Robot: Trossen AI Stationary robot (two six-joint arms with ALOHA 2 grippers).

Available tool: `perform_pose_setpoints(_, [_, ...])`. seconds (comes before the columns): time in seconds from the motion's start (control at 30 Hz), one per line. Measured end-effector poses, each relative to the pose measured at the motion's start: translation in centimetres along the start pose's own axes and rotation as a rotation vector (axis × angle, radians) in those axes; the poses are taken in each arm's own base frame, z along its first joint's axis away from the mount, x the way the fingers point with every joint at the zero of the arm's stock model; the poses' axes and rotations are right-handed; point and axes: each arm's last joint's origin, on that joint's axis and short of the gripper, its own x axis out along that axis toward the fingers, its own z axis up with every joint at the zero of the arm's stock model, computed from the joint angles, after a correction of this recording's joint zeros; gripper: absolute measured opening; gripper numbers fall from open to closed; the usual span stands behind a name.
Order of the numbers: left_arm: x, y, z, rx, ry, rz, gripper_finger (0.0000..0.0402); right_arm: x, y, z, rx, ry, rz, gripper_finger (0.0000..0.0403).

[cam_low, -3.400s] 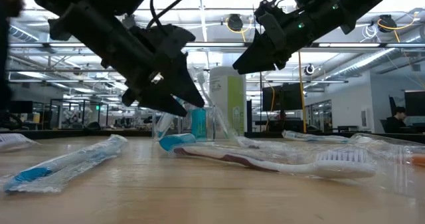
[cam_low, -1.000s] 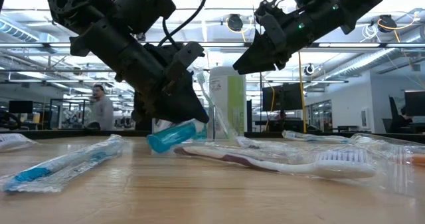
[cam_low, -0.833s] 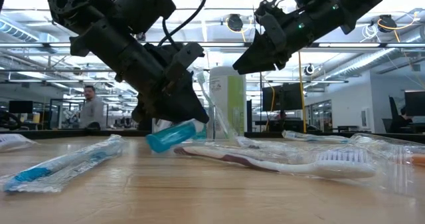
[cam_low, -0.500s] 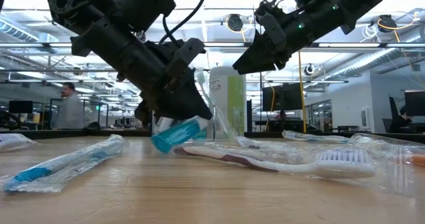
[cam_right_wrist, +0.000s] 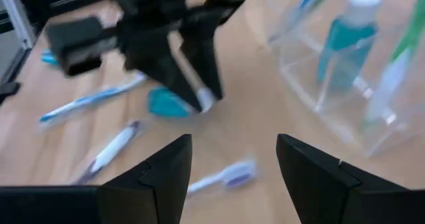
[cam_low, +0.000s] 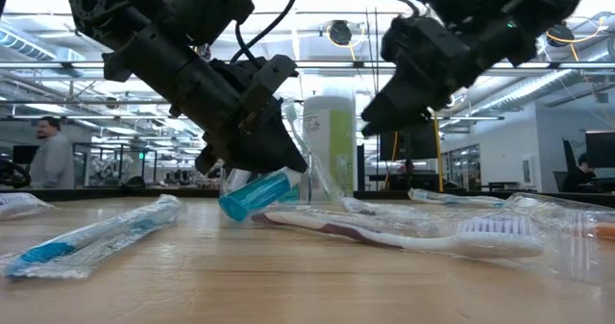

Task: Pick & Place toothbrushing station
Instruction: Put the top blue mouthwash into the transparent organizer

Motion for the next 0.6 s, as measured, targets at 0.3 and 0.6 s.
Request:
perform_pose_setpoints(0.3, [0.0,-0.7,0.8,0.019,-0.077,-0.066,0.0108,1.4,1.0,-2.9,0.022,-0.158,0.119,0.0212])
perform_pose_setpoints(0.6, [-0.1,-0.8,0.9,0.04,-0.094,-0.081,0.0107,5.7,0.8,-6.2,0.12,-0.148,0.142,0.0212])
